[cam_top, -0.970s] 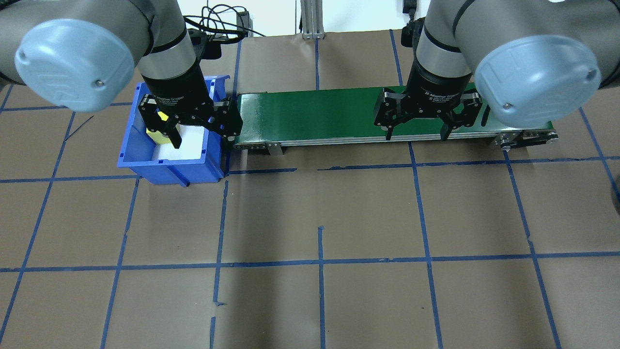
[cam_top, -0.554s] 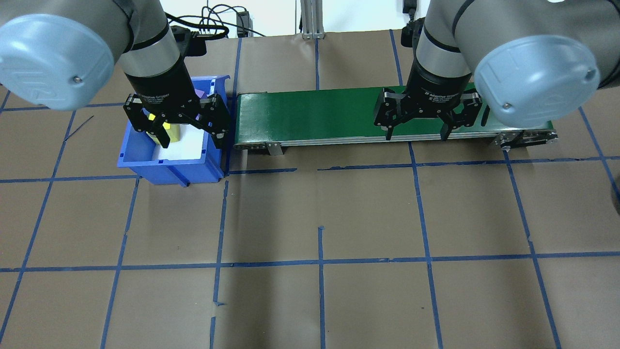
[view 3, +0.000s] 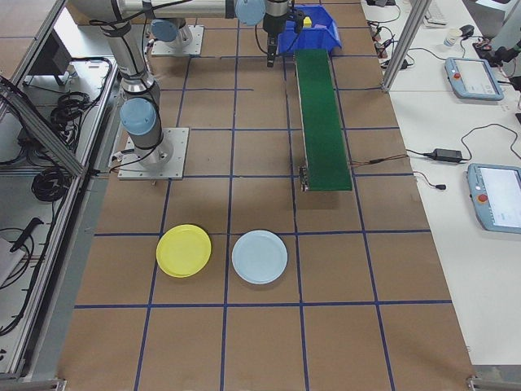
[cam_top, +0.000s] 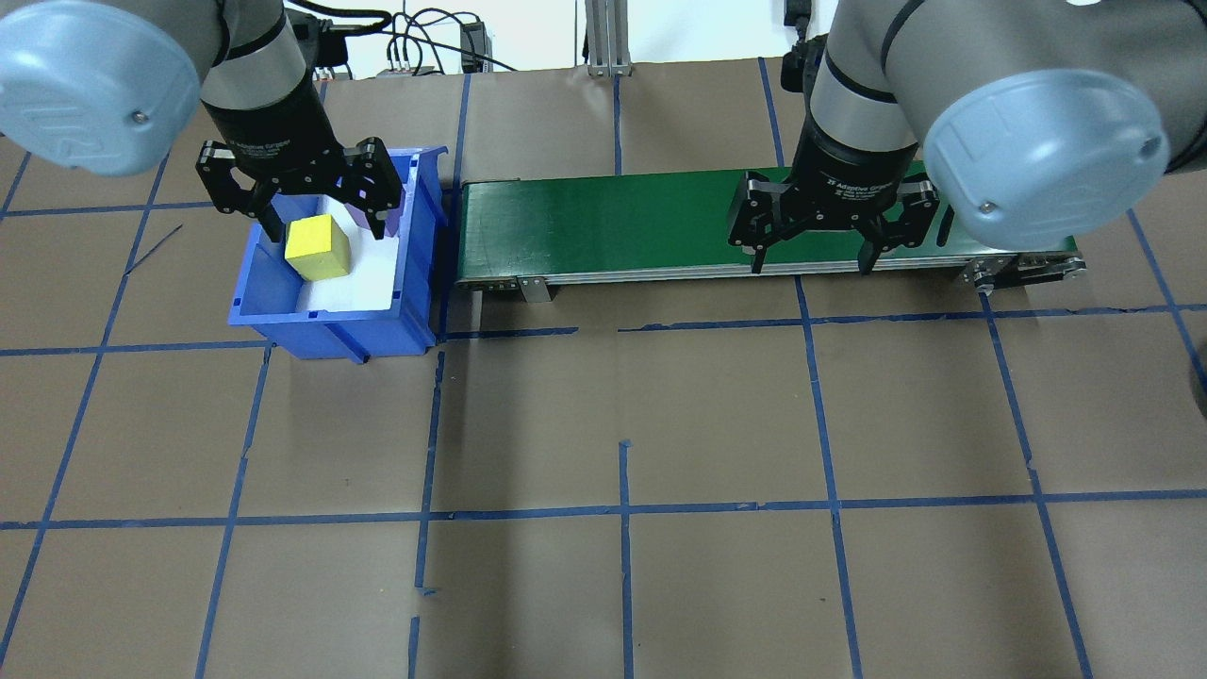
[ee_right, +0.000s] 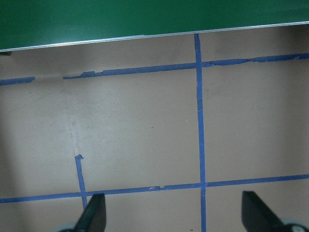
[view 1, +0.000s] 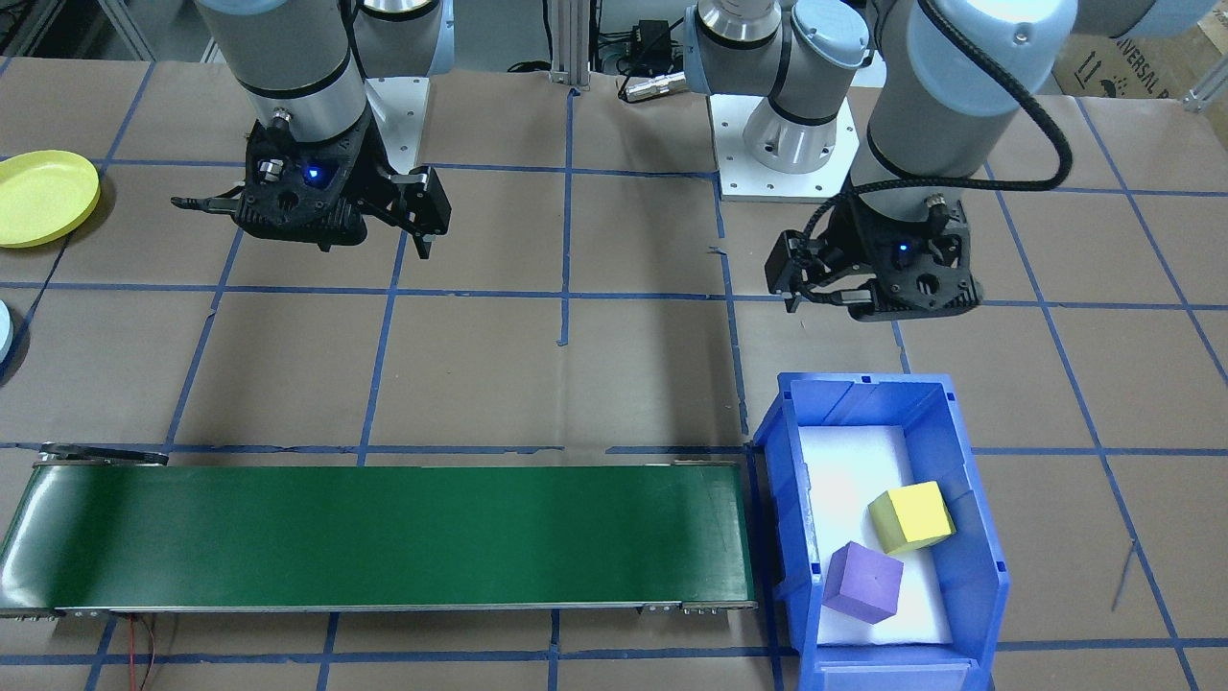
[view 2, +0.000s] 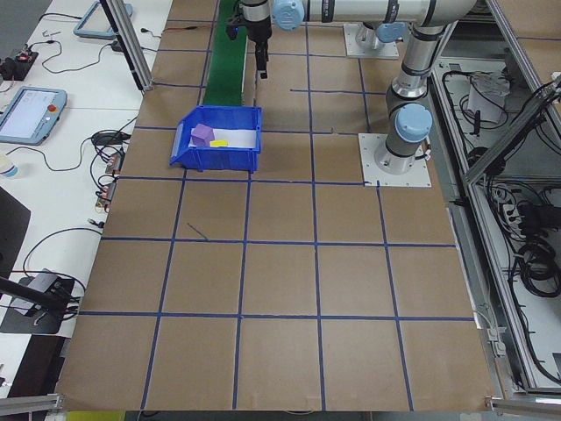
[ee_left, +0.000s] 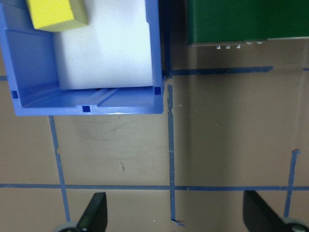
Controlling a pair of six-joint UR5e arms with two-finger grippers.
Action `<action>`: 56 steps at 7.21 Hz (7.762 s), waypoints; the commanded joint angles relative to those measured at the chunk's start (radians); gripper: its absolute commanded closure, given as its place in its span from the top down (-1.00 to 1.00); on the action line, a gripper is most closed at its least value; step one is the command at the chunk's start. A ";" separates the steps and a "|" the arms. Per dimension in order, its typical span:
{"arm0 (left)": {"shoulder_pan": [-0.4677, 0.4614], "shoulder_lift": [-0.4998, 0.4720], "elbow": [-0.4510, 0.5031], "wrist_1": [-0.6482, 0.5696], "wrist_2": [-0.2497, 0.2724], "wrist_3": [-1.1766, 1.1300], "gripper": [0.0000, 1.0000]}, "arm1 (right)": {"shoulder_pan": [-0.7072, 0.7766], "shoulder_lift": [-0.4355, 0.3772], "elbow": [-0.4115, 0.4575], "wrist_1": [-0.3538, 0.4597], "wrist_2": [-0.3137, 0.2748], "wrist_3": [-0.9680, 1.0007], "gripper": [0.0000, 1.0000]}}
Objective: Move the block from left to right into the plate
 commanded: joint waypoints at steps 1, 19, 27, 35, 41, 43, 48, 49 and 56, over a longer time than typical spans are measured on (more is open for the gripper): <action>0.065 -0.097 0.052 0.152 -0.001 -0.131 1.00 | 0.004 0.000 0.003 0.002 -0.001 0.002 1.00; 0.136 -0.426 -0.020 0.632 -0.129 -0.889 0.73 | 0.005 0.000 0.018 -0.042 -0.001 0.017 1.00; 0.121 -0.152 0.014 0.532 -0.154 -0.728 -0.51 | 0.007 -0.003 0.017 -0.036 -0.004 0.017 1.00; -0.131 -0.331 -0.015 0.558 -0.207 -0.310 -0.28 | 0.007 -0.003 0.018 -0.032 -0.004 0.016 1.00; -0.117 -0.258 0.002 0.506 -0.198 -0.199 1.00 | 0.007 -0.003 0.018 -0.032 -0.007 0.016 1.00; 0.011 -0.207 0.012 0.388 -0.092 -0.220 1.00 | 0.005 -0.003 0.018 -0.032 -0.007 0.016 1.00; 0.154 -0.130 -0.092 0.346 -0.006 -0.831 1.00 | 0.007 -0.003 0.018 -0.032 -0.007 0.016 1.00; 0.164 -0.144 -0.093 0.395 0.043 -0.989 1.00 | 0.007 -0.003 0.020 -0.032 -0.007 0.016 1.00; 0.165 -0.320 -0.098 0.546 0.045 -1.620 1.00 | 0.007 -0.003 0.020 -0.032 -0.007 0.017 1.00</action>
